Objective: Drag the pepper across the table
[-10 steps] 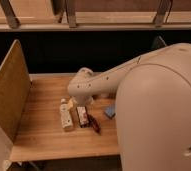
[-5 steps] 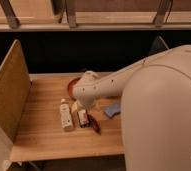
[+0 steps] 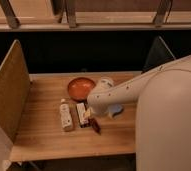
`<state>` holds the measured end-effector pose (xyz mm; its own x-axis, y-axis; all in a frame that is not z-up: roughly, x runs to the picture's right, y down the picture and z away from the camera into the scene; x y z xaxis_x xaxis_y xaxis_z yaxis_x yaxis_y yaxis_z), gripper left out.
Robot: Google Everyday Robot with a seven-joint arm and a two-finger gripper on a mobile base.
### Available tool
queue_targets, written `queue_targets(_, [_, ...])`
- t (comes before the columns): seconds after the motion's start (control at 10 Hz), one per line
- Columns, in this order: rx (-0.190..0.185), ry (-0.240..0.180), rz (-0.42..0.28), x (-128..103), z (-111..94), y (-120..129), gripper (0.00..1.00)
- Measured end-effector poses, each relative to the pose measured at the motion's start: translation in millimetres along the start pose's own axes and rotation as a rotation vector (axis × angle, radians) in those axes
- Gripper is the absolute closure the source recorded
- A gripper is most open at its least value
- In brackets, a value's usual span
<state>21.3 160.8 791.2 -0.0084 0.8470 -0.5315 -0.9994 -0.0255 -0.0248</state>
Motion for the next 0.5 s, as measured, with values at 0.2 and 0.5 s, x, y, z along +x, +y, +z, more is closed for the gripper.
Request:
queue_targets(0.2, [-0.003, 0.001, -0.003, 0.2, 0.1, 3.2, 0.20])
queue_targets(0.5, [-0.023, 0.025, 0.005, 6.3, 9.4, 8.5, 0.20])
